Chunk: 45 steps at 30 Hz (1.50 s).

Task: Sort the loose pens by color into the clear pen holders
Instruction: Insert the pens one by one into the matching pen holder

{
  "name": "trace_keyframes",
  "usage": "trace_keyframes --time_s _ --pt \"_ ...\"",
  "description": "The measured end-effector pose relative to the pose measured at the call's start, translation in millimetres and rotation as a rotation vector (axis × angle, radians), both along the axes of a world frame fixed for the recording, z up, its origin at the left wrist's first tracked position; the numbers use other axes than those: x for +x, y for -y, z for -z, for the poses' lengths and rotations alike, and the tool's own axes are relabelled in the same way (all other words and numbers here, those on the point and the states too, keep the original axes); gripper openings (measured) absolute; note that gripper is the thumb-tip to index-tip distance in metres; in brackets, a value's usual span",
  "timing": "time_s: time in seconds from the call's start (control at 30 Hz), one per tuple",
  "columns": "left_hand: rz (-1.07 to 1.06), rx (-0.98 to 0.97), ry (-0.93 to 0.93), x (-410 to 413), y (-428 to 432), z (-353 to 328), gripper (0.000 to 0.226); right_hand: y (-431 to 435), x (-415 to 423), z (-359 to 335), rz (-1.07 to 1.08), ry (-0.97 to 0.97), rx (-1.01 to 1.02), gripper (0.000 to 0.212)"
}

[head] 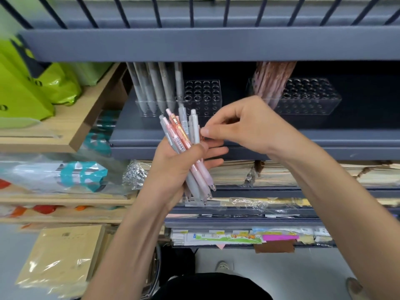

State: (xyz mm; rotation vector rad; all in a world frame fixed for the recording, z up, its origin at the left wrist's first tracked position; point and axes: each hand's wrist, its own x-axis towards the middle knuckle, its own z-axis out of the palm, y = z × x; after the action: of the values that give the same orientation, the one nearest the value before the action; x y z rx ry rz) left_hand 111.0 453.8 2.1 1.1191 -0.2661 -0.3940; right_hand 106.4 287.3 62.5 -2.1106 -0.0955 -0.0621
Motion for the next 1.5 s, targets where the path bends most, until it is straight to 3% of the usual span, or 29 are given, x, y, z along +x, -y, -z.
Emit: trace_keyframes --time_s 0.1,0.3,0.47,0.57,0.73,0.9,1.0,1.13,1.2,1.33,1.43,1.5 --pt "0.017 0.032 0.01 1 -3 1 0.024 -6 0 2 0.045 -0.038 0.001 0.003" --pt "0.044 0.059 0.048 1 -3 4 0.027 -12 -7 4 0.049 -0.057 0.01 0.019" --pt "0.082 0.048 0.043 2 0 4 0.029 -5 -13 3 -0.017 -0.081 0.114 0.004" --pt "0.105 0.03 0.032 1 3 4 0.029 3 -13 5 -0.017 -0.068 0.119 0.009" --pt "0.115 0.02 -0.002 1 11 6 0.031 20 -13 9 0.033 -0.037 0.234 0.004" --pt "0.081 0.156 0.022 -4 23 13 0.012 48 -10 8 0.237 0.089 0.495 0.006" --pt "0.055 0.169 0.047 -7 35 13 0.024 53 -17 16 0.115 0.027 0.494 0.008" --pt "0.077 0.166 0.057 -7 52 12 0.013 63 -28 27 0.062 -0.025 0.469 0.008" --pt "0.076 0.152 0.062 -7 58 11 0.012 75 -28 27 0.14 0.049 0.551 0.004" --pt "0.011 0.141 0.062 -9 65 11 0.031 111 -29 23 0.496 0.473 0.517 0.012" --pt "-0.048 0.147 0.028 -11 70 14 0.007 134 -25 19 0.617 0.645 0.496 0.01" --pt "-0.065 0.155 0.031 -14 72 15 0.014 142 -17 20 0.589 0.671 0.476 0.007"
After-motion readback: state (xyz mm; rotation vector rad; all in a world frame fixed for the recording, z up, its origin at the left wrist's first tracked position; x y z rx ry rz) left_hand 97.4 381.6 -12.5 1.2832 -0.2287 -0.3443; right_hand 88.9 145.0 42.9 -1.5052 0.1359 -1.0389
